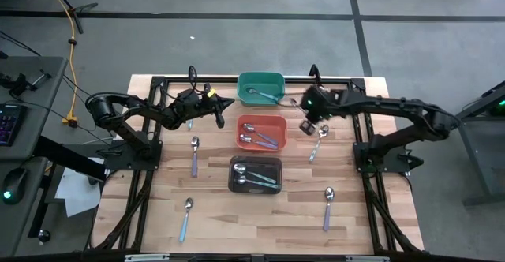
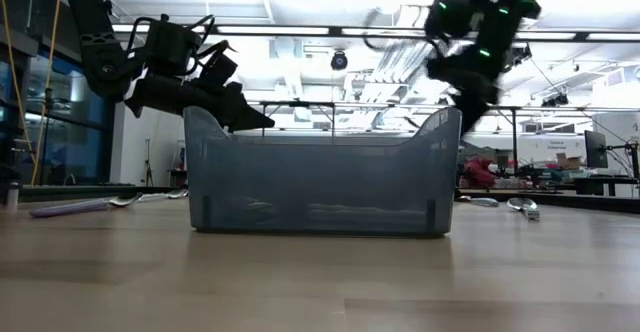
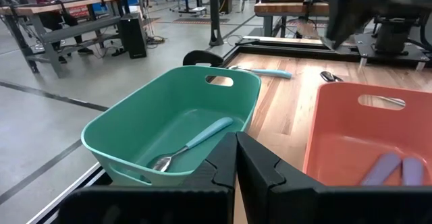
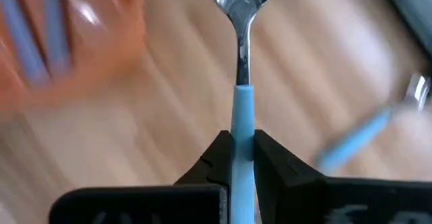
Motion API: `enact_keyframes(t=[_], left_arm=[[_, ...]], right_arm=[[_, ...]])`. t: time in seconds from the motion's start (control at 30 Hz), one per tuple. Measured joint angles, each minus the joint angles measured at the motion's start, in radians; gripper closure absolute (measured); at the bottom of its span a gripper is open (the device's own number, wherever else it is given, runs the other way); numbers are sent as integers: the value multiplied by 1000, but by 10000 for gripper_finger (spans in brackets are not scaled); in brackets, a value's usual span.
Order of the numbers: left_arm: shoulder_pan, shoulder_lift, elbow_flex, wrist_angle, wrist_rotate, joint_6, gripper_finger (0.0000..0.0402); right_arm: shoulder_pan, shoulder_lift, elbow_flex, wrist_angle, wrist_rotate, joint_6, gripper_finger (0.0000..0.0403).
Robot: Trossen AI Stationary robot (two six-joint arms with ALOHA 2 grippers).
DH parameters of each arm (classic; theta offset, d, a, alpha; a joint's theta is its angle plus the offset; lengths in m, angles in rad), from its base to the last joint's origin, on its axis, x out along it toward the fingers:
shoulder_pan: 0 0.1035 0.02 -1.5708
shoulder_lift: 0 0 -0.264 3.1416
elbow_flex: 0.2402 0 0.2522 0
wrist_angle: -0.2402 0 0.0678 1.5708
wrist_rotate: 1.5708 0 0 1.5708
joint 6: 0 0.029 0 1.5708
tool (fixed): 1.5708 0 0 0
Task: Sort silverware by color (type)
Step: Put the middle blue spoon into the blue bin
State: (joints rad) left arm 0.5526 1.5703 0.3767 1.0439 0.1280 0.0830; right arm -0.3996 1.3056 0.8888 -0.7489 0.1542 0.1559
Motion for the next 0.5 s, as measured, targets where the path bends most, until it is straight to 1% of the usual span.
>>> enact_keyframes(t=[0.13, 0.37, 0.5], left_arm=[[-2, 0, 0, 0, 0, 0, 401], [-3, 0, 0, 0, 0, 0, 401], [-3, 0, 0, 0, 0, 0, 401]], right_arm=[[-8, 132, 164, 47, 1, -106, 390], [-53, 441, 480, 44, -9, -321, 390], [-86, 585, 641, 31, -23, -409, 390]])
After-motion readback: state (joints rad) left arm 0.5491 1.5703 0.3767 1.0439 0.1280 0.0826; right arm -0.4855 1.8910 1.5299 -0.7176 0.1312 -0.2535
